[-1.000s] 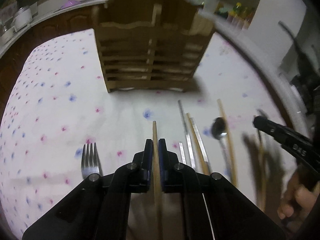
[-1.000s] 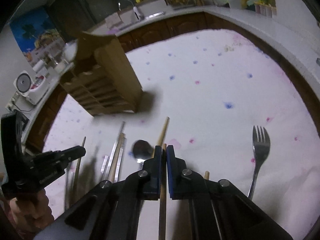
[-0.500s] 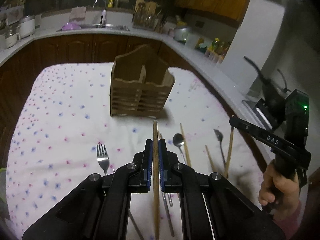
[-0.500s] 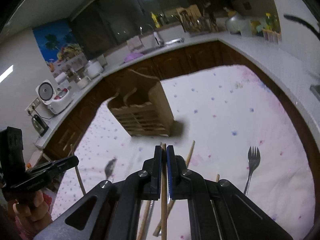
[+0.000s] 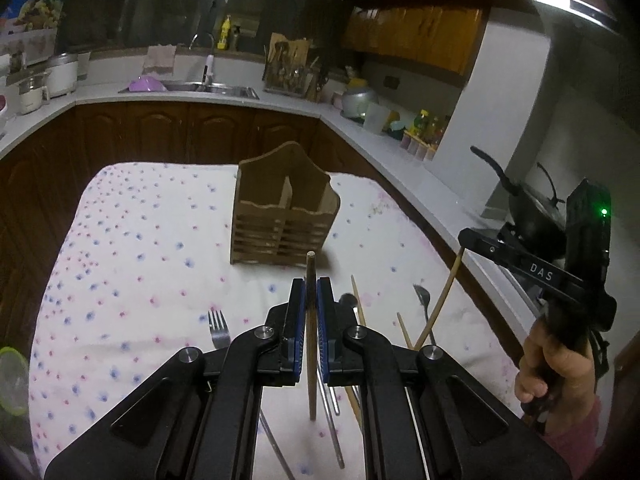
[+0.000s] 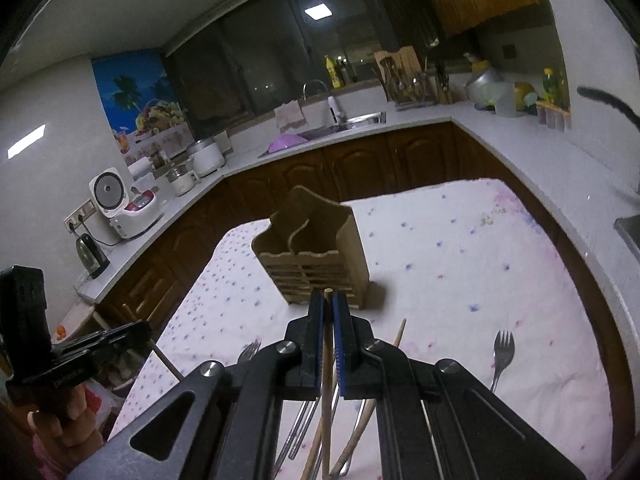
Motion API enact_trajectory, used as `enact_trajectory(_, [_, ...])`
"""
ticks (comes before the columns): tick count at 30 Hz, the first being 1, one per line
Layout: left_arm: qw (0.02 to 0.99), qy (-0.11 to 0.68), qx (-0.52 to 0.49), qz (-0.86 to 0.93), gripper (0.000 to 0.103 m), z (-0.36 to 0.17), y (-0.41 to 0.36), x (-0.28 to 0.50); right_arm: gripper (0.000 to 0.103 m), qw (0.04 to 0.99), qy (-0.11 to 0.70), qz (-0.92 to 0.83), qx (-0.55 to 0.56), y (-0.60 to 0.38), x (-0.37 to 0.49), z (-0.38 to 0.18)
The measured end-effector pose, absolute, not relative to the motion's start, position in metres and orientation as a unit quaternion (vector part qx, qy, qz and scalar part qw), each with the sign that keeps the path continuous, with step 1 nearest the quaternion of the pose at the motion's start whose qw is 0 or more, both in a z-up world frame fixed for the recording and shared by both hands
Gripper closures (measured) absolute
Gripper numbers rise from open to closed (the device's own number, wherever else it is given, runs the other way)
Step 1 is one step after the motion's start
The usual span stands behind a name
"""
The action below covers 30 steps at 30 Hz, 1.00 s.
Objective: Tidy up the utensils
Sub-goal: 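Lift the wooden chopsticks with both tools and carry them over the wooden holder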
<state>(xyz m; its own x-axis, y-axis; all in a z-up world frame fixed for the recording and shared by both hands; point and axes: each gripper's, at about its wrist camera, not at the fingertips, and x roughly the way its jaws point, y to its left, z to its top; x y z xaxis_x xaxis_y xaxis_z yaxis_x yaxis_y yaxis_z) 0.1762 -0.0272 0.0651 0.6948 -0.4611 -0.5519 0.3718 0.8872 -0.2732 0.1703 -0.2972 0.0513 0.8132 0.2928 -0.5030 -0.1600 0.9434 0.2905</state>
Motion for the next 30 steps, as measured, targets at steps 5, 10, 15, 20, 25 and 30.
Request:
enact_trajectory(5, [0.925, 0.300, -0.079, -0.221, 0.098, 0.073, -0.022, 0.180, 0.098, 0.950, 0.262, 0.118, 0.121, -0.299, 0.175, 0.062])
enact_trajectory(10, [0.931, 0.284, -0.084, -0.214, 0.098, 0.083, -0.019, 0.193, 0.098, 0.958, 0.233, 0.112, 0.127, -0.300, 0.186, 0.072])
enact_trajectory(15, [0.939, 0.262, -0.085, -0.204, 0.098, 0.098, -0.016, 0.210, 0.098, 0.963, 0.207, 0.107, 0.137, -0.301, 0.203, 0.085])
enact_trajectory(20, [0.947, 0.239, -0.087, -0.195, 0.098, 0.116, -0.014, 0.227, 0.098, 0.969, 0.174, 0.101, 0.143, -0.301, 0.221, 0.102])
enact_trajectory(25, [0.956, 0.210, -0.095, -0.180, 0.098, 0.138, -0.011, 0.252, 0.098, 0.974, 0.141, 0.095, 0.153, -0.304, 0.242, 0.125])
enact_trajectory(30, [0.965, 0.178, -0.110, -0.160, 0.098, 0.162, -0.005, 0.288, 0.098, 0.978, 0.109, 0.085, 0.158, -0.307, 0.268, 0.145])
